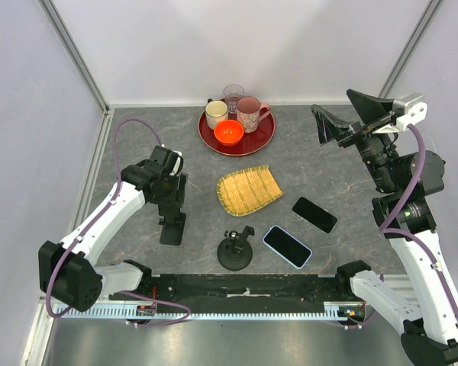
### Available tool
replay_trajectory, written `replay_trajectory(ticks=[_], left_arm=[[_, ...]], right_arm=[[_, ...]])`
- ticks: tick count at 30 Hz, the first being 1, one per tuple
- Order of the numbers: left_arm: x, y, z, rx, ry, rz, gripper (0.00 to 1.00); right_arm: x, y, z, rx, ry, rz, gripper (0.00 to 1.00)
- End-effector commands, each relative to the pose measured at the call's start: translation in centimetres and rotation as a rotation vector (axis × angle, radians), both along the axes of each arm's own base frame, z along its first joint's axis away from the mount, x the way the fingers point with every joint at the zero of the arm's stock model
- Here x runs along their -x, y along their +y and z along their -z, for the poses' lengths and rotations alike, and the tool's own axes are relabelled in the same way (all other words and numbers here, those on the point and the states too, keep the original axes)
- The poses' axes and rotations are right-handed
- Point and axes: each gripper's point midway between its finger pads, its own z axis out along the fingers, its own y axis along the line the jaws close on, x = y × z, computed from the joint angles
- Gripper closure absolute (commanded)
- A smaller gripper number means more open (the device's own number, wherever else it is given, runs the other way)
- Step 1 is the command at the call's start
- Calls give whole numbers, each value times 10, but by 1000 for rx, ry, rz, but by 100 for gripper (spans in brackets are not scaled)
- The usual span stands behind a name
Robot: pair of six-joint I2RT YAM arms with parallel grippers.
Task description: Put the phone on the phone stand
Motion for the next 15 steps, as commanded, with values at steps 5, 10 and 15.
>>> replay_trajectory(ticks=[5, 10, 15], left_arm=[[-57, -12, -54, 60, -237, -74, 98], [-116, -32, -69, 66, -312, -71, 98], [-187, -38, -84, 12, -367, -61, 98]], right_arm=[[3, -1, -6, 7, -28, 8, 2], [3, -1, -5, 9, -25, 14, 2], [-1, -4, -1, 30, -21, 55, 2]])
